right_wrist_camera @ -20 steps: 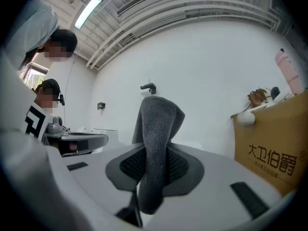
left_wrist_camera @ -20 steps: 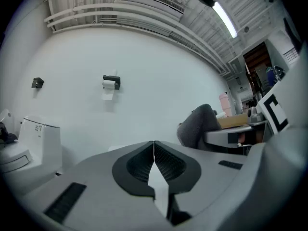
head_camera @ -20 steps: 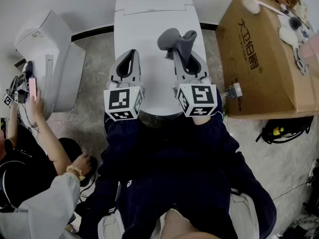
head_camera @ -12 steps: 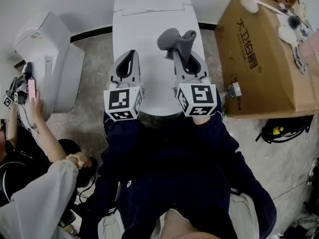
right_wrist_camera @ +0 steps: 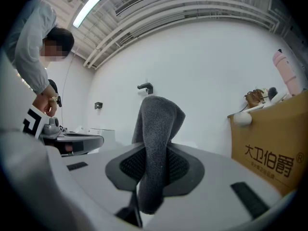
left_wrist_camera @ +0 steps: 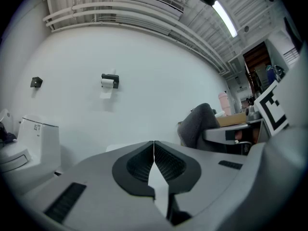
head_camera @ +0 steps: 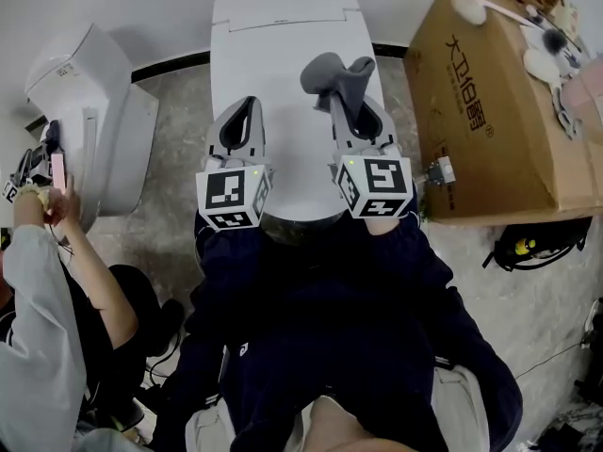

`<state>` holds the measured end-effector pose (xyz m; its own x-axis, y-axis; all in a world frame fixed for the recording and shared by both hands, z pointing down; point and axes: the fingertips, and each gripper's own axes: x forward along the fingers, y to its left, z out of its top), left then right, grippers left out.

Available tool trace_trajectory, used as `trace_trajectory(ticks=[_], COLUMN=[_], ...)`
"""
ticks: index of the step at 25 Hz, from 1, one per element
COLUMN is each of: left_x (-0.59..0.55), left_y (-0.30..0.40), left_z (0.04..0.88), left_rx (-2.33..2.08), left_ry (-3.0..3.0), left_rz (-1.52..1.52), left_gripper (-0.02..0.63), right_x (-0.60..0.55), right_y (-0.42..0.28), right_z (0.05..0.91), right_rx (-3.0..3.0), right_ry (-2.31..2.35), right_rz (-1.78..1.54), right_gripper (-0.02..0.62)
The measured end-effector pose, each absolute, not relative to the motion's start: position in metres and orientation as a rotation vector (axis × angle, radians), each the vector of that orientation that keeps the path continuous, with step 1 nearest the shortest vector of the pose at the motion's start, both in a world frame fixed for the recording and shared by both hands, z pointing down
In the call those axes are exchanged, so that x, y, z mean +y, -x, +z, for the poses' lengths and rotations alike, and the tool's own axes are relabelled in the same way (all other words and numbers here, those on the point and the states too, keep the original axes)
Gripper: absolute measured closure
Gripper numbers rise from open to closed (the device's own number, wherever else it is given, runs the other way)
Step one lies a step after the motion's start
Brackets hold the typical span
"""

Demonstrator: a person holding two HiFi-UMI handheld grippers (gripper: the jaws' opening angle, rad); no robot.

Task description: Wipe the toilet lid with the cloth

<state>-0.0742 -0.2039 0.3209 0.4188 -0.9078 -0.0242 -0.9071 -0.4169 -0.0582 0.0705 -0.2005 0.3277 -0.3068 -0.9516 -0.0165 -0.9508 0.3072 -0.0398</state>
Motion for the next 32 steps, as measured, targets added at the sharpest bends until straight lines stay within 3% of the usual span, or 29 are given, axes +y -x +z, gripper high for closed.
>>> trace_trajectory(ticks=[12, 25, 32], left_x=[-0.203, -0.205, -0.204], left_y=[0.069, 0.07, 0.077], left_z=[0.328, 0.331, 0.332], left_rx=[1.671, 1.761, 1.787], left_ry=[2.599, 2.555, 2.536], left_rz=[-0.073, -0.132, -0.15], left_gripper=[0.591, 0.591, 0.591], right_x=[-0.321, -0.465, -0.495], right_y=[-0.128, -0.121, -0.117], right_z=[0.332, 0.388, 0.415], right_rx=[2.889, 3.45, 3.634], right_ry=[1.874, 1.74, 1.653], right_rz=[0.375, 1.274, 1.426], right_gripper=[0.509, 0.509, 0.509])
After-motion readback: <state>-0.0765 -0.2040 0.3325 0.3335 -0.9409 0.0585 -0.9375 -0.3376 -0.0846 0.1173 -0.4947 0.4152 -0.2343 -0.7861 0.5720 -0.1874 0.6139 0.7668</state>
